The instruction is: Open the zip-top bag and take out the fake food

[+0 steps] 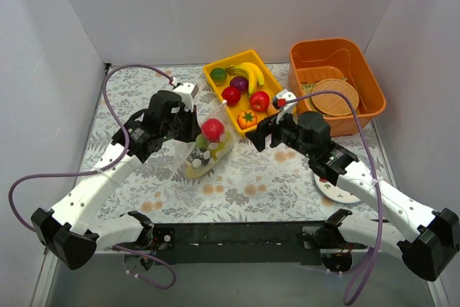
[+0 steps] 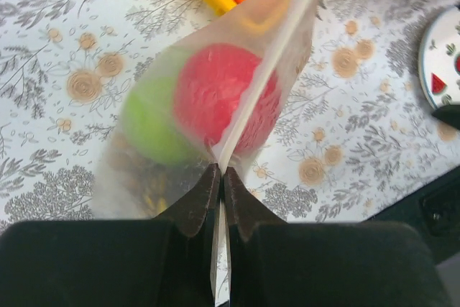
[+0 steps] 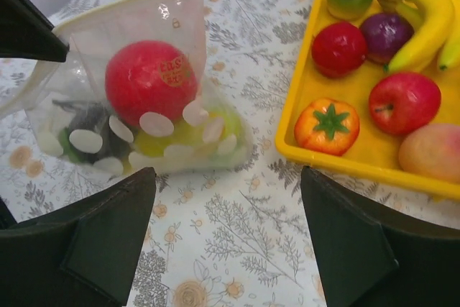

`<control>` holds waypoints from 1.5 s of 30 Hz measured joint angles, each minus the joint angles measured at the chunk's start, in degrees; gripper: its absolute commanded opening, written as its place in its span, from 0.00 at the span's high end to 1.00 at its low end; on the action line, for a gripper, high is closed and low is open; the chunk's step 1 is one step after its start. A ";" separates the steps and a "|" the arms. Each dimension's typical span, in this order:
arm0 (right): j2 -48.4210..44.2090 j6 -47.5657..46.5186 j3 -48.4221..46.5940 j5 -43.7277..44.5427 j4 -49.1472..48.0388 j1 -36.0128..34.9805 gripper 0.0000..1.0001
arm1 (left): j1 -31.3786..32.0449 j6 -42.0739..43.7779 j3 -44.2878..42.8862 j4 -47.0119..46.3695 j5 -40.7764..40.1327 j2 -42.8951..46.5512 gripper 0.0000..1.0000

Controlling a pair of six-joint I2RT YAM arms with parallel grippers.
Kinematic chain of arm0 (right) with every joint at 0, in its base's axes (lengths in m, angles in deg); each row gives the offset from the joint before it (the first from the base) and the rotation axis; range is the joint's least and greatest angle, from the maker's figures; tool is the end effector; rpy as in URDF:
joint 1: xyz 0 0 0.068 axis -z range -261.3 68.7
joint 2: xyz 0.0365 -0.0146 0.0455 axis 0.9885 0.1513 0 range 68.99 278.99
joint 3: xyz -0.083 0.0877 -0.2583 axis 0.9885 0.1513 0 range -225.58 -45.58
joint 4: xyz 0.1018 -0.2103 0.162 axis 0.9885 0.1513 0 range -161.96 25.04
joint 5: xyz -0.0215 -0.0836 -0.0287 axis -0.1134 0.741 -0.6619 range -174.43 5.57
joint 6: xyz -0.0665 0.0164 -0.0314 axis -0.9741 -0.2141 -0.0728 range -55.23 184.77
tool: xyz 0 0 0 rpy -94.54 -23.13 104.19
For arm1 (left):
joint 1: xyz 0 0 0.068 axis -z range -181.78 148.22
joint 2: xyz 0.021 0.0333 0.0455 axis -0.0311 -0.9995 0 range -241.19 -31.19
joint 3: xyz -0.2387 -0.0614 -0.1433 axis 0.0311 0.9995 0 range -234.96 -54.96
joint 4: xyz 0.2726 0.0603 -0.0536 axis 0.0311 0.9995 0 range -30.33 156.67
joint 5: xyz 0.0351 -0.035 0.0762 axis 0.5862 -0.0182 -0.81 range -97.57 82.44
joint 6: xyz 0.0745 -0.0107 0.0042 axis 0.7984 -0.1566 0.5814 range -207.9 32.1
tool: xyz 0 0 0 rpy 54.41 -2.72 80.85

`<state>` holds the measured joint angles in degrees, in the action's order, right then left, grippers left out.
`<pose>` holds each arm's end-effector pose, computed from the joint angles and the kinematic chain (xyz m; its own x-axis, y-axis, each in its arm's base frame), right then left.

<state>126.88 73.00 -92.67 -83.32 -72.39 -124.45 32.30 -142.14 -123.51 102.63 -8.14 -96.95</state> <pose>0.2080 0.1933 0.3316 -0.2258 -0.0156 -0.9740 -0.6442 0.7524 0.1373 0.2302 -0.1550 0.3501 -0.7617 -0.4643 -0.4518 -0.1096 0.7797 -0.6165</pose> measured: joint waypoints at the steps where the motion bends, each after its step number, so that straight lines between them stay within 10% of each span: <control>1: -0.22 -0.76 0.74 -2.40 -1.75 1.44 0.11 | 0.00 0.61 -0.24 0.11 0.92 0.57 1.00; 18: 8.48 10.71 7.58 -49.66 -38.51 15.67 0.14 | 0.20 12.44 -1.44 0.79 13.31 6.97 1.00; 45: 20.87 20.39 -2.45 -58.29 -51.78 16.63 0.26 | 0.22 14.43 -5.88 -0.13 18.71 6.36 1.00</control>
<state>147.75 93.39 -95.12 -141.61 -124.17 -107.82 32.52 -127.72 -129.39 102.50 10.57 -90.59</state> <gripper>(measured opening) 0.785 0.020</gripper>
